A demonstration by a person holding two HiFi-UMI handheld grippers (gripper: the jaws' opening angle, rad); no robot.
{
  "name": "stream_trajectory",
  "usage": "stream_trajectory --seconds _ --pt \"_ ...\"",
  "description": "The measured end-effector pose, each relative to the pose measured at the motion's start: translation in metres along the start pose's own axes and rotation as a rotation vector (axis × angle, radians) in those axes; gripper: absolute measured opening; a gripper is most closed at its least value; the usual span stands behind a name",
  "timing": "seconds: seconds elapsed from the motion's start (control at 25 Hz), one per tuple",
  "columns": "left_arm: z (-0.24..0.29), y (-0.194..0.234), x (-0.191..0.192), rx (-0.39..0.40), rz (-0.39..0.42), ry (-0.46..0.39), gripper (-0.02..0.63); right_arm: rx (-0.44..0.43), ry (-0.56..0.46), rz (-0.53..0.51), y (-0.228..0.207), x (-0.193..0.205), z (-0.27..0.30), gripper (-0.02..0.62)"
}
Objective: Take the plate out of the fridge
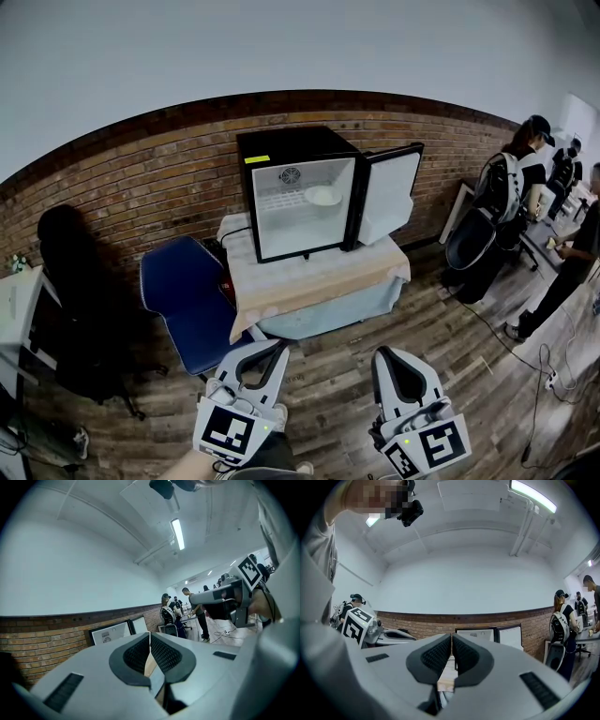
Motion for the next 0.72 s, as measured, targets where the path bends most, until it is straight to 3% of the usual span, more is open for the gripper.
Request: stream_trajectory --seconds 0.32,0.72 --pt "0.014 0.014 0.012 -0.005 -0.003 -0.010 0.021 -0.010 -0.008 -0.016 -0.005 0.008 0.027 0.031" --pt "0.075 0.056 0.020 0.019 -0.025 -0.015 0.021 0.014 0.016 -0.027 -0.035 0.015 0.086 0.031"
Point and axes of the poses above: the fingertips, and each gripper's own axes: z forward along the fingers, y to its left, x out of its underside, the point moved 5 cm from there along -z, backward along the fingers, and after that the axes turned 7 degrees about y, right-handed, at the moved point
